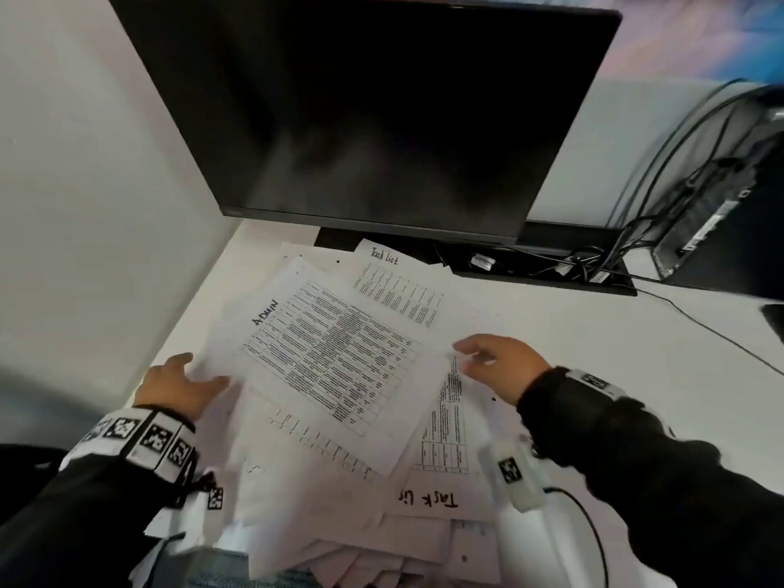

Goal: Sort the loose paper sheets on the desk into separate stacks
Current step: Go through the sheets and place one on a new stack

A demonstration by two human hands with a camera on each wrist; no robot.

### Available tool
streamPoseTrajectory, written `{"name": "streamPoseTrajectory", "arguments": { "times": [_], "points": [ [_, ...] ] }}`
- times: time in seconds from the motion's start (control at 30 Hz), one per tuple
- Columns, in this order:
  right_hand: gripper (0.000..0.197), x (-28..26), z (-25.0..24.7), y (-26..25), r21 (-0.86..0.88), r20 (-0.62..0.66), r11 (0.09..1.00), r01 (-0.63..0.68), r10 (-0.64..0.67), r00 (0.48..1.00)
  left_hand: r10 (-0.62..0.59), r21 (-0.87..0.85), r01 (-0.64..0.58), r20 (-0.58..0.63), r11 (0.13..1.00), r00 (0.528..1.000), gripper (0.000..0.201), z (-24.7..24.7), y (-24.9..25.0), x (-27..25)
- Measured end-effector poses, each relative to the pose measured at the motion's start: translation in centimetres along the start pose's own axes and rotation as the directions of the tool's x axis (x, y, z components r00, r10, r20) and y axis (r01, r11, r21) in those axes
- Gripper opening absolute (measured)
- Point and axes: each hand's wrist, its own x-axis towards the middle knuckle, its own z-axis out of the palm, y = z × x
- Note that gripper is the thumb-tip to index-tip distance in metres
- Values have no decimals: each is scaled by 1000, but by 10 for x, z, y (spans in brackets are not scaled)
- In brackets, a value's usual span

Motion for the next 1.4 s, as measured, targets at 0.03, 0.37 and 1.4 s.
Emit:
{"name": "streamPoseTrajectory", "arguments": {
  "times": [0.03,0.37,1.4],
  "points": [
    [37,12,4,-5,-10,-23,1000,-1,1,1000,-50,-20,51,37,999,998,82,1,1,3],
    [64,81,43,-16,-362,29,922,-140,161,986,27,-168,-15,73,986,997,26,24,5,1],
    [47,4,36,11,-138,186,936,-323,344,920,244,-11,-244,-11,970,970,52,29,11,-40]
  ]
}}
